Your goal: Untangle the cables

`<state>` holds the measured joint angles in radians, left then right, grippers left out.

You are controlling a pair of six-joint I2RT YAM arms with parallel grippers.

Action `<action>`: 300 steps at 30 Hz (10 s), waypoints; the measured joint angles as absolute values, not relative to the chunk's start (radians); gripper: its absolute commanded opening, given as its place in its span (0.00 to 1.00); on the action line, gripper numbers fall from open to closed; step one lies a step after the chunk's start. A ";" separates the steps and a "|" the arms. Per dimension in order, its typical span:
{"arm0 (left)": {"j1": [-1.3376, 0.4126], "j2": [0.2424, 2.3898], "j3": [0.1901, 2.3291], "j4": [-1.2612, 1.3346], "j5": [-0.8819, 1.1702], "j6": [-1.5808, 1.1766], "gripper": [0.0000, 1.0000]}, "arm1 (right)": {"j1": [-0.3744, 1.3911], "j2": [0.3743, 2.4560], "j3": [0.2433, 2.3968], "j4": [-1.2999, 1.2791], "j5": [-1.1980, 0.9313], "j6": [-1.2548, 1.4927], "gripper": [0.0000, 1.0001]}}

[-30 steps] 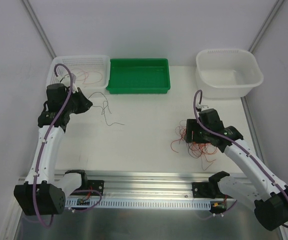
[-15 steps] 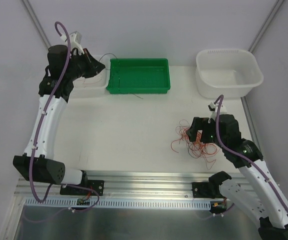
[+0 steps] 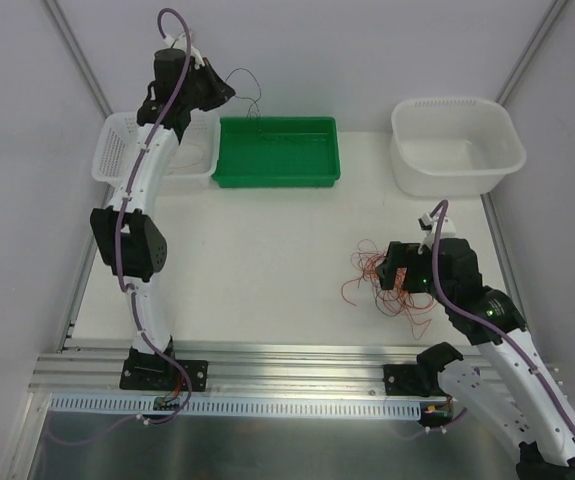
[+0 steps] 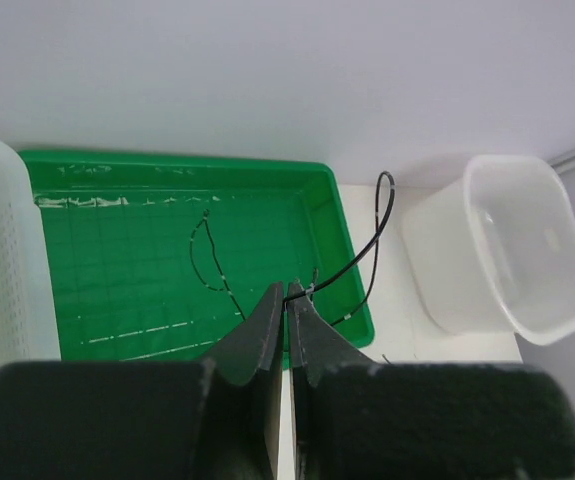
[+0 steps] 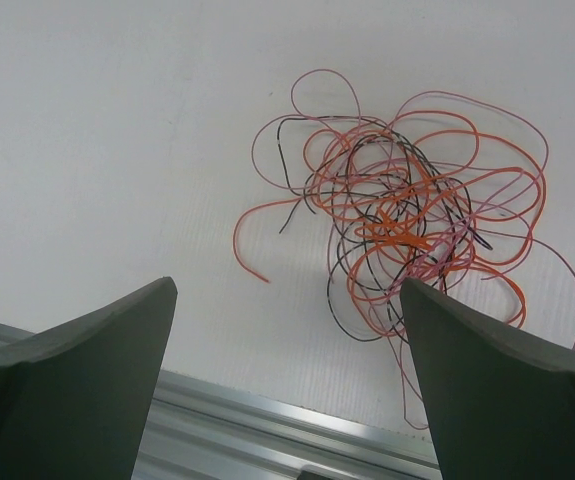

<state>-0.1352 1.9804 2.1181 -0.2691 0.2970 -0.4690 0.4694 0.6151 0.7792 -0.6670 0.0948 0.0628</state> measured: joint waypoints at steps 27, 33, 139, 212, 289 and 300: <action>-0.361 1.675 1.502 -0.128 0.192 -0.406 0.99 | 0.462 0.818 0.731 -0.712 0.234 0.130 1.00; -0.606 1.333 1.081 -0.102 0.137 -0.416 0.99 | 0.444 0.915 0.709 -0.619 0.234 0.159 0.98; 0.027 1.027 0.993 -0.481 -0.485 -0.099 0.00 | 0.265 0.952 0.840 -0.724 0.230 0.161 0.01; 0.064 1.015 0.949 -0.442 0.077 -0.141 0.00 | 0.777 1.816 1.151 -0.412 0.123 0.351 0.40; -0.647 1.008 0.881 -0.120 0.250 -0.200 0.95 | 0.801 1.280 1.390 -0.460 -0.107 0.082 0.01; -0.648 1.151 0.973 -0.065 0.290 -0.078 0.14 | 0.815 1.268 1.344 -0.461 -0.146 0.060 0.02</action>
